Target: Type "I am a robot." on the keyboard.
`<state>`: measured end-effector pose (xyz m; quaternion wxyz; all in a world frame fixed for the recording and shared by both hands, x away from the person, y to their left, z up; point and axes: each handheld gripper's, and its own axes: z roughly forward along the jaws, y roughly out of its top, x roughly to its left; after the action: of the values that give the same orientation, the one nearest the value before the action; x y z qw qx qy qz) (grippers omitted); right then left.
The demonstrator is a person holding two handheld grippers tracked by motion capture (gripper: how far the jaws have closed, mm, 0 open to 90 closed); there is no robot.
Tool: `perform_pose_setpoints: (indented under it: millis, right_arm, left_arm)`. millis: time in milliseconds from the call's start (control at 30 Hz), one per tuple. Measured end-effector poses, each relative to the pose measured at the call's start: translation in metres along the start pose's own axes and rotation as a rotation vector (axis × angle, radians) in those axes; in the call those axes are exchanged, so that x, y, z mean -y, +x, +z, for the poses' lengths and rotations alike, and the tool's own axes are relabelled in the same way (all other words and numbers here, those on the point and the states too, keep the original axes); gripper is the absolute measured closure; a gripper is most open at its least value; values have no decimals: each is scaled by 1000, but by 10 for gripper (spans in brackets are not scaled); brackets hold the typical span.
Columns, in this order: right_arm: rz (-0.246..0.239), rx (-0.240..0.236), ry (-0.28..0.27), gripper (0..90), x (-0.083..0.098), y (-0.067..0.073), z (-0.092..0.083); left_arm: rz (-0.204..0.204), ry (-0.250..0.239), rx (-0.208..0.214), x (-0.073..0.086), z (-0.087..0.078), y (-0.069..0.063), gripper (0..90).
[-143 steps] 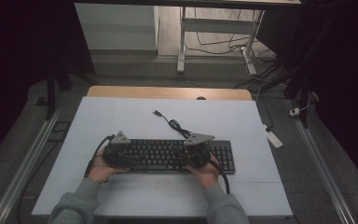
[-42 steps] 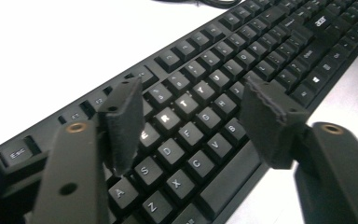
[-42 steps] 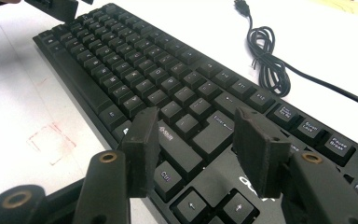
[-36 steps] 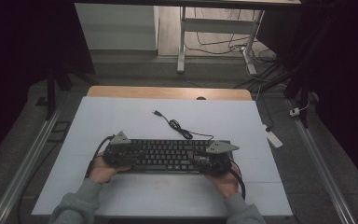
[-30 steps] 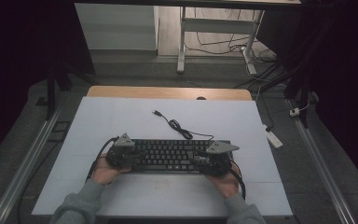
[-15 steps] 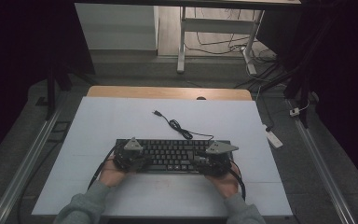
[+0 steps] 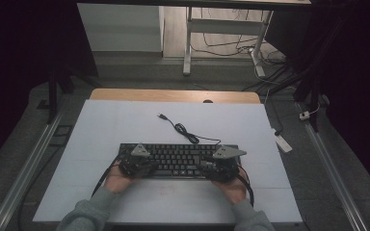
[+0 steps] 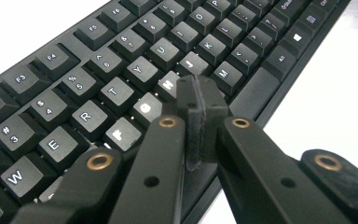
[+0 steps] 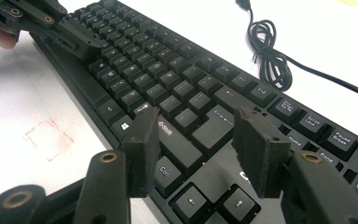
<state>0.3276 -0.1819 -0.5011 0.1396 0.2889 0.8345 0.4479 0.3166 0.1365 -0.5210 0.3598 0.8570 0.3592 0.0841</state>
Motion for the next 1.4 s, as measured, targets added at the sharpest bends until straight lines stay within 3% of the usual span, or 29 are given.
perform_pose_setpoints:
  millis: [267, 433, 600, 800, 1100, 1400]
  right_arm:
    - [1, -2, -5, 509, 0, 0, 1]
    - [0, 2, -6, 509, 0, 0, -1]
    - [3, -2, -12, 509, 0, 0, -1]
    - [-1, 1, -6, 509, 0, 0, -1]
    - [-1, 3, -6, 509, 1, 0, -2]
    - [-1, 4, -5, 509, 1, 0, -1]
  left_arm:
    - [12, -4, -7, 1, 1, -1, 889]
    - [-2, -62, -6, -1, -10, 1, 857]
    - [-32, -116, -16, -1, -24, 7, 733]
    - [-68, -160, -45, 1, -37, 14, 515]
    - [-94, -155, -61, 3, -44, 21, 374]
    - [-93, -148, -67, 3, -44, 22, 340]
